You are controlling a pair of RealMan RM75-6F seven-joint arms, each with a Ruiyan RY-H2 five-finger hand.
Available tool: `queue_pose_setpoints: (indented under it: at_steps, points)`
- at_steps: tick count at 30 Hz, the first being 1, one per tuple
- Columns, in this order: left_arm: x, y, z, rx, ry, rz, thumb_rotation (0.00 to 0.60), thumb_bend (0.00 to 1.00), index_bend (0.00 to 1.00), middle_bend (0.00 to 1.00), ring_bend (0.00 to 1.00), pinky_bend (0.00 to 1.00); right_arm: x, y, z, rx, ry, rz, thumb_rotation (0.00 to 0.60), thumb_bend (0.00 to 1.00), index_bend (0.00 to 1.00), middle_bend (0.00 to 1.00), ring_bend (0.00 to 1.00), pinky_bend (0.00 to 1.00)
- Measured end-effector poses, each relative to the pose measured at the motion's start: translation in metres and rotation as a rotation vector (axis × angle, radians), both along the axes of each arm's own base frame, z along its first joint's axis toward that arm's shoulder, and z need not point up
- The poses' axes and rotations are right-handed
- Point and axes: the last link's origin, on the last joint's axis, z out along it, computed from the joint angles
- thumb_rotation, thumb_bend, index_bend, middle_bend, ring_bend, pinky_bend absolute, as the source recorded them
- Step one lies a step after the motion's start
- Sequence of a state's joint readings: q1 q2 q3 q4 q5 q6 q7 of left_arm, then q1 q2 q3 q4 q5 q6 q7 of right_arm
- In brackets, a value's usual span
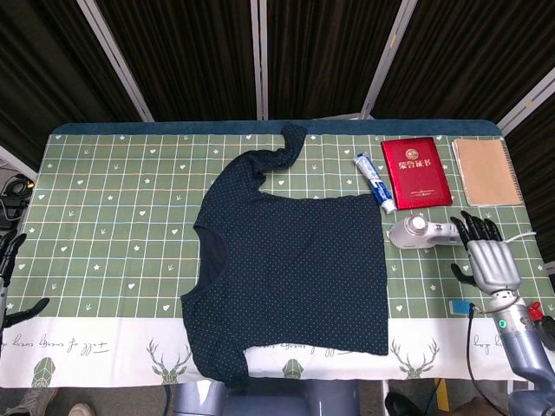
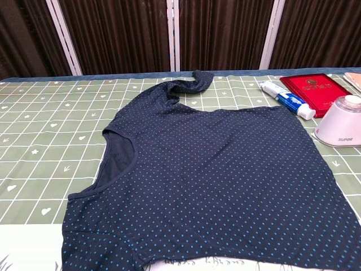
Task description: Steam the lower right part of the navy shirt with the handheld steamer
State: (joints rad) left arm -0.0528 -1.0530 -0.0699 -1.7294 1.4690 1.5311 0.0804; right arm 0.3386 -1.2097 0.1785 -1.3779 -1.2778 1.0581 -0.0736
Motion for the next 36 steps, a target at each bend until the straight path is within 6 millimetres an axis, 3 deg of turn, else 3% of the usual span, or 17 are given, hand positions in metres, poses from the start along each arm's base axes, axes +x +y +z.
queue_pose_setpoints:
  at_steps: [4,10,36]
  points:
    - [-0.002,0.005,-0.002,-0.004,0.013,0.014,0.6,0.0,0.0,0.0,0.0,0.0,-0.012,-0.023,-0.007,-0.006,0.028,-0.029,0.6,0.54,0.0,0.0,0.0,0.0]
    - [-0.004,0.009,-0.004,-0.004,0.021,0.026,0.6,0.0,0.0,0.0,0.0,0.0,-0.023,-0.042,-0.017,-0.011,0.049,-0.057,0.6,0.54,0.0,0.0,0.0,0.0]
    - [-0.009,0.014,-0.006,0.009,0.038,0.053,0.6,0.0,0.0,0.0,0.0,0.0,-0.037,-0.084,-0.053,-0.015,0.174,-0.069,0.6,0.54,0.0,0.0,0.0,0.0]
